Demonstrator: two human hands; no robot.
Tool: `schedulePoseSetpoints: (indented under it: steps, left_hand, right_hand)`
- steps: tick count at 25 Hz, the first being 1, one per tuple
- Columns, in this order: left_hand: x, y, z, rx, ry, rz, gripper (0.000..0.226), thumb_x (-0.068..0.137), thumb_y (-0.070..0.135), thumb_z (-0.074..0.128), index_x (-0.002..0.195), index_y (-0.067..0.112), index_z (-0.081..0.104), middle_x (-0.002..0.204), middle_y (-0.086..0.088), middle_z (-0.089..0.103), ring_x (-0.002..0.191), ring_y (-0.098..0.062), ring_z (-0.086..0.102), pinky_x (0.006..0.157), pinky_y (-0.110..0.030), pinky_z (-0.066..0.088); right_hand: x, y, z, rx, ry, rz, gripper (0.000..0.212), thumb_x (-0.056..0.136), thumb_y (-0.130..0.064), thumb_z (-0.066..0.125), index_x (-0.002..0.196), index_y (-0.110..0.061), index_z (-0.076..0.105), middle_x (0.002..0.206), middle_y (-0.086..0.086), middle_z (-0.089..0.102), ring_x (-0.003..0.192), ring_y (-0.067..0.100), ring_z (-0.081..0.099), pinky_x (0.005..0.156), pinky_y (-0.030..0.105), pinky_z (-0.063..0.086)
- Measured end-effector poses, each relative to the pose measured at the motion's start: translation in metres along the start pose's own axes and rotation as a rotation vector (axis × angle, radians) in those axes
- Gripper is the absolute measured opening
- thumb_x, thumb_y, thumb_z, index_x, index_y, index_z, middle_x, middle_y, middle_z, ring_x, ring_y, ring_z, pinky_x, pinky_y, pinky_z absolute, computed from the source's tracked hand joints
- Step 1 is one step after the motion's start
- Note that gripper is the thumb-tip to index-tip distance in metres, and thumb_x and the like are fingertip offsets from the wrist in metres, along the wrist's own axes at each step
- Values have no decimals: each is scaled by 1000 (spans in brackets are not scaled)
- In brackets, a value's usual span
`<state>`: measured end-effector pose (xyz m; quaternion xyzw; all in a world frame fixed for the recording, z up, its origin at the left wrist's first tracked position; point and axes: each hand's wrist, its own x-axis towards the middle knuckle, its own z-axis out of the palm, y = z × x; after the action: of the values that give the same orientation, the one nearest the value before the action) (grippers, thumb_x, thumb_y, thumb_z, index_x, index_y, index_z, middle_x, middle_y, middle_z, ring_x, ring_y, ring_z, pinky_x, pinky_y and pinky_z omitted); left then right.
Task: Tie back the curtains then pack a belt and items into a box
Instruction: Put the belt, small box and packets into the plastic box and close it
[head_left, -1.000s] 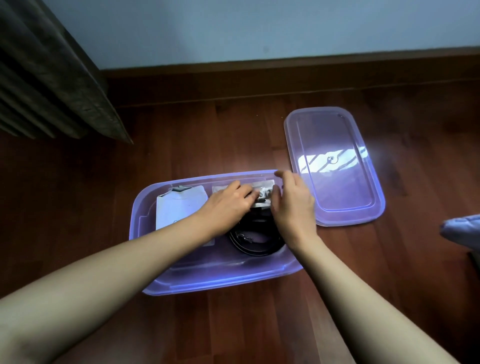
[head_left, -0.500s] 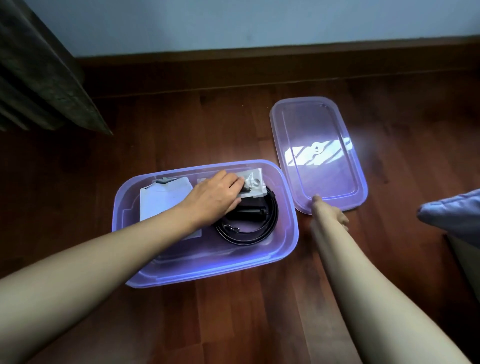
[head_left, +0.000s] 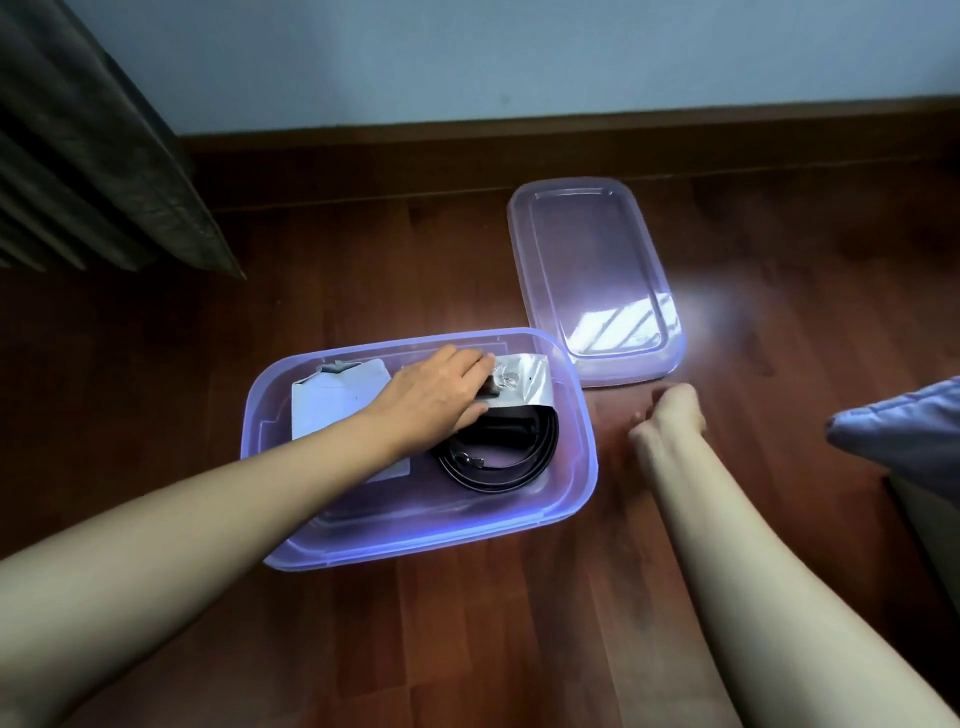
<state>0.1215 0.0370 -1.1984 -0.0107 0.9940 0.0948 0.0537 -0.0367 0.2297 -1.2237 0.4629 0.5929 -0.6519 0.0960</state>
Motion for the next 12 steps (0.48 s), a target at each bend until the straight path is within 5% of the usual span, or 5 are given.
schedulePoseSetpoints:
  steps: [2, 4, 9, 12]
  left_hand:
    - [-2, 2, -2, 6, -36, -27, 55, 93, 32, 51, 138, 5, 36, 140, -12, 43, 122, -31, 43, 90, -47, 49]
    - [-4, 6, -6, 9, -54, -45, 57, 95, 31, 47, 142, 4, 31, 146, -12, 37, 127, -30, 39, 97, -44, 45]
    - [-4, 11, -12, -42, -24, -67, 54, 94, 29, 46, 141, 5, 33, 144, -10, 40, 127, -28, 40, 94, -44, 47]
    - [-5, 7, -10, -69, 49, -64, 53, 92, 34, 38, 135, 4, 43, 135, -12, 50, 120, -30, 48, 87, -45, 52]
  right_hand:
    - [8, 4, 6, -100, -109, 8, 30, 79, -17, 60, 105, -6, 48, 85, 7, 55, 59, 15, 52, 48, 14, 46]
    - [14, 15, 14, -319, -152, -11, 77, 73, -41, 69, 130, 1, 40, 113, 15, 54, 92, 26, 54, 78, 31, 51]
    - [18, 27, 38, -538, -146, -96, 105, 54, -62, 74, 131, -1, 37, 127, 13, 50, 107, 36, 59, 93, 47, 50]
    - [17, 23, 48, -679, -73, -128, 104, 56, -57, 78, 128, 3, 33, 129, 18, 49, 113, 35, 57, 95, 46, 48]
